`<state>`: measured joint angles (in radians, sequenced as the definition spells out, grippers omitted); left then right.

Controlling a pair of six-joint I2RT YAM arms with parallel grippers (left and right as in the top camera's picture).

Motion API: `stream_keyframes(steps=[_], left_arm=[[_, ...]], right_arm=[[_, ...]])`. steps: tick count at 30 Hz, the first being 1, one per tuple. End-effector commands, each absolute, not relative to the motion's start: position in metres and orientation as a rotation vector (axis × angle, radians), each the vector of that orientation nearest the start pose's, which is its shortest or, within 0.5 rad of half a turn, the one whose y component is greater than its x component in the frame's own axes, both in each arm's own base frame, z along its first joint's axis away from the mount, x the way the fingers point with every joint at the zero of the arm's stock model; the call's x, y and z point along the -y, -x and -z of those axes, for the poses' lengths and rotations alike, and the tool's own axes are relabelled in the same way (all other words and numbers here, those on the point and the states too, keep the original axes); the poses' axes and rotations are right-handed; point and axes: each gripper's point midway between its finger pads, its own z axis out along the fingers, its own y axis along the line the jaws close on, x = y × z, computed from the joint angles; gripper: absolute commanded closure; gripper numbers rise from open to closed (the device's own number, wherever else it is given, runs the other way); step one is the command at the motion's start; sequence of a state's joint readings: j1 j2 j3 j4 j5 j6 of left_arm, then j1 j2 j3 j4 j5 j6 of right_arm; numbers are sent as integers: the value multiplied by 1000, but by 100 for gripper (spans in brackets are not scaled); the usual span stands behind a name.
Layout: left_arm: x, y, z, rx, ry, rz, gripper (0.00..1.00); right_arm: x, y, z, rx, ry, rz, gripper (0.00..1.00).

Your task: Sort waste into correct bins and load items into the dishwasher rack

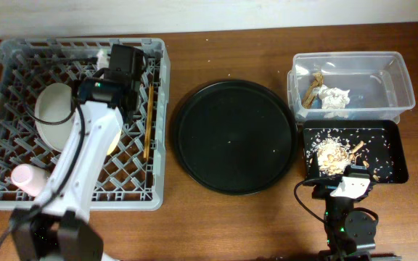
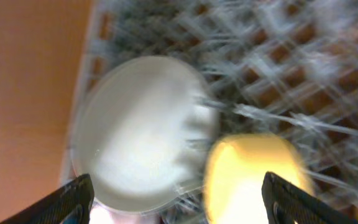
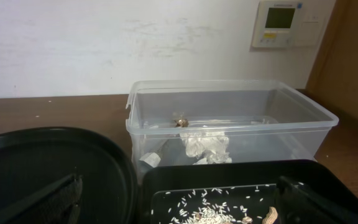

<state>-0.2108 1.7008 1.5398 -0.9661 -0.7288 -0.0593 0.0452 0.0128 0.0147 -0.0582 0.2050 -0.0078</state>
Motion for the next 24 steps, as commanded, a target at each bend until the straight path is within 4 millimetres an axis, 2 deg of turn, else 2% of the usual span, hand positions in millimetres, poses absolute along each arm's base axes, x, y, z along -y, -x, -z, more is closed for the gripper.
stream_keyframes(steps=[1,2,3,5,6,7,9,13,15,16,18,20,22,23,24], left_arm=[[72,-386,-277,-2412,-178,-154,14],[89,-367,-304,-2348,-228,-53,4],[91,-353,-320,-2309,-239,-34,1],[87,-328,-339,-2270,-245,-15,1],[84,-320,-341,-2274,-246,-15,1],[89,-310,-338,-2302,-277,35,1],[118,-298,-333,-2328,-373,241,1],[117,-295,-331,-2344,-377,240,1],[104,-285,-323,-2392,-372,165,1],[91,-287,-328,-2344,-336,86,1],[72,-294,-344,-2091,-332,-1,1],[64,-284,-330,-1918,-267,53,1],[45,-258,-300,-1783,-129,93,1],[41,-251,-289,-1754,-115,91,1],[35,-241,-270,-1696,-95,89,1]], right_arm=[[27,-244,-160,-1627,-122,151,1],[27,-244,-160,-1627,-122,151,1],[27,-244,-160,-1628,-121,151,1],[27,-244,-160,-1628,-121,151,2],[27,-244,-160,-1628,-121,151,2],[27,-244,-160,-1628,-121,151,2],[27,-244,-160,-1628,-121,151,2],[27,-244,-160,-1628,-121,151,2],[27,-244,-160,-1627,-122,151,2],[27,-244,-160,-1627,-122,151,2],[27,-244,-160,-1627,-122,151,2],[27,-244,-160,-1627,-122,151,2],[27,-244,-160,-1627,-122,151,2],[27,-244,-160,-1627,-122,151,2],[27,-244,-160,-1627,-122,151,1]])
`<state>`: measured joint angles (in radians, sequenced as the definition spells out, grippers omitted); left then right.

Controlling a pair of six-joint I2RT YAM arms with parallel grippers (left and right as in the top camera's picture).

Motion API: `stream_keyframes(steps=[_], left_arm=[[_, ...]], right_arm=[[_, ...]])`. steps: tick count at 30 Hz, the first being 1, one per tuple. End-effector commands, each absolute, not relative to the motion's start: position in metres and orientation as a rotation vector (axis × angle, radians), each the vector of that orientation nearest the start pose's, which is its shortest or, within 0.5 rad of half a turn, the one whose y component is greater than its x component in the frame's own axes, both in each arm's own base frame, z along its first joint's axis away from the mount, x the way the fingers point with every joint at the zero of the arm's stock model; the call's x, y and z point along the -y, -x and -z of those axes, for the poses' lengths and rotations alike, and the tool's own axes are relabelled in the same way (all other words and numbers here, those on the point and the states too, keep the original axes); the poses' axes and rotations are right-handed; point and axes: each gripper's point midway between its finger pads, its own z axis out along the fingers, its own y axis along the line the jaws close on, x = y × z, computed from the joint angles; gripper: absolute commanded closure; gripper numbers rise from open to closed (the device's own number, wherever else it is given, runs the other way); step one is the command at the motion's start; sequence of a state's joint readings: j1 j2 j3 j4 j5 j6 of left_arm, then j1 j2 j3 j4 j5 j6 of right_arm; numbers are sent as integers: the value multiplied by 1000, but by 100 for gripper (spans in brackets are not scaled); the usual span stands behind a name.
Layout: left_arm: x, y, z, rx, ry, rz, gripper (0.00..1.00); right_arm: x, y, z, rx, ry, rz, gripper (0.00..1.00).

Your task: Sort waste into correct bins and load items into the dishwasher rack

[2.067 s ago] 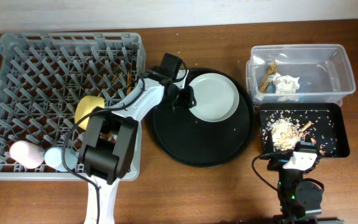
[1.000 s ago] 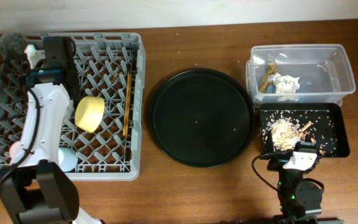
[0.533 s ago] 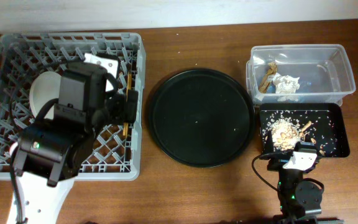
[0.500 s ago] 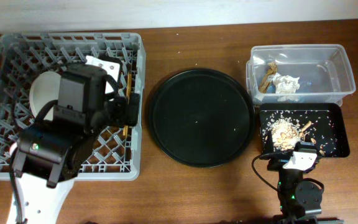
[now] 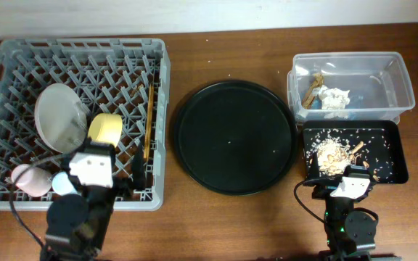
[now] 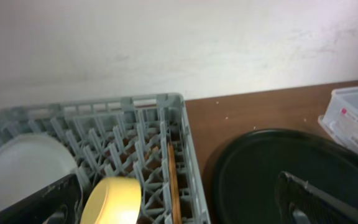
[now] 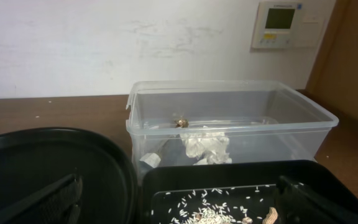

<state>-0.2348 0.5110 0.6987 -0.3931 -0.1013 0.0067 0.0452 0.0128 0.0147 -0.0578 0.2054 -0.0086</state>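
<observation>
The grey dishwasher rack [image 5: 20,65] holds a white plate [image 5: 58,114], a yellow cup [image 5: 106,129] on its side, a pink cup [image 5: 26,179] and a wooden stick [image 5: 149,119]. My left gripper [image 5: 93,165] sits at the rack's front edge, open and empty. Its wrist view shows the yellow cup [image 6: 112,200], the plate [image 6: 23,167] and the stick [image 6: 172,180] ahead of it. My right gripper [image 7: 179,202] is open and empty at the near edge of the black rectangular tray [image 5: 390,129], which holds rice and shells [image 5: 332,151].
A black round tray [image 5: 236,135] lies in the middle. At the back right a clear bin [image 5: 405,87] holds crumpled paper [image 5: 334,96] and a brown scrap [image 5: 312,90]. The right wrist view shows the bin [image 7: 229,112] and the paper [image 7: 207,146].
My left arm was stretched over the rack, with its open gripper above the plate and the yellow cup. It is now pulled back to the rack's front edge. The right arm has not moved.
</observation>
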Motion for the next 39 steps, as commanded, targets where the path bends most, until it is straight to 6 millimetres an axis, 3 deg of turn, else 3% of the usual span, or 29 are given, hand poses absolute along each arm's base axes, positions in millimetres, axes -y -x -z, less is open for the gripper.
stream_keyframes(steps=[1,7,8,12,39], left_arm=[[33,-238,-263,-1664,-86,88,1],[32,-240,-198,-1538,-73,103,1],[37,-244,-182,-1539,-89,118,1],[39,-243,-157,-1647,-109,117,1],[39,-243,-156,-1651,-110,117,1]], right_arm=[[27,-244,-160,-1627,-122,151,1],[27,-244,-160,-1628,-121,151,2],[27,-244,-160,-1627,-122,151,1],[27,-244,-160,-1628,-121,151,2],[27,-244,-160,-1627,-122,151,2]])
